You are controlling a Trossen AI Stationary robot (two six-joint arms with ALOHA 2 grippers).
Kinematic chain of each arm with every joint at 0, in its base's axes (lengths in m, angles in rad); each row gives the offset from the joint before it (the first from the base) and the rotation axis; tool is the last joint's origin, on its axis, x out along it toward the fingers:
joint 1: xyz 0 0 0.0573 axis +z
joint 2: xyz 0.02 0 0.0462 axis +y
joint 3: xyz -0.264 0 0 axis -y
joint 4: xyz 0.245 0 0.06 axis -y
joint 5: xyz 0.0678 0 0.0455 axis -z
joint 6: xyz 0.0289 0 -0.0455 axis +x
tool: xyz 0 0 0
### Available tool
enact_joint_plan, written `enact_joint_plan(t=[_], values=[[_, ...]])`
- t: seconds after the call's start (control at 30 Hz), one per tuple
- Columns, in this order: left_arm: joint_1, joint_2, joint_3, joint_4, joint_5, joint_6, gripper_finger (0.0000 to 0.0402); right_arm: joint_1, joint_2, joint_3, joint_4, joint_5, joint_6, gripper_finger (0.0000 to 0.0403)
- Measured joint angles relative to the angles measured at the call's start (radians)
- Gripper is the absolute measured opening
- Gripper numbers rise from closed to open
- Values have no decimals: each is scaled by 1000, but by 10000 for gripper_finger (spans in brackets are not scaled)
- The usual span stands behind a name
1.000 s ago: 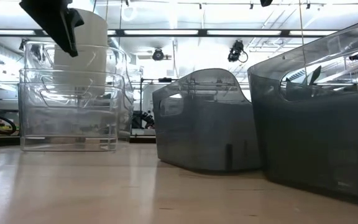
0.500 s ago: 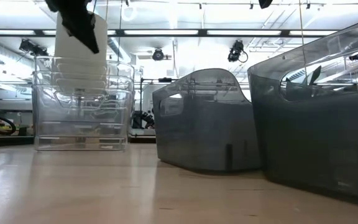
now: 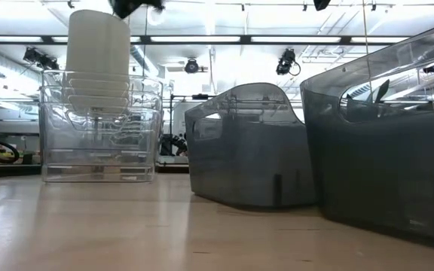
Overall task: Stack baskets by color
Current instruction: Stack the top right black bin on top of the top left black bin
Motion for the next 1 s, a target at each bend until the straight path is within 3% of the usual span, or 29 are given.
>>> enact_joint_plan(t=[0.2, 0.4, 0.57, 0.83, 1.0], values=[[-38, 38, 1, 115, 4, 53, 157, 0, 0, 0, 0, 0, 0, 132], [-62, 134, 1, 178, 9, -11, 156, 0, 0, 0, 0, 0, 0, 132], [-85, 223, 1, 243, 102, -23, 150, 0, 0, 0, -1, 0, 0, 132], [-72, 268, 0, 302, 117, -71, 144, 0, 0, 0, -1, 0, 3, 132], [-74, 234, 0, 391, 88, 74, 144, 0, 15, 0, 8, 0, 13, 132]])
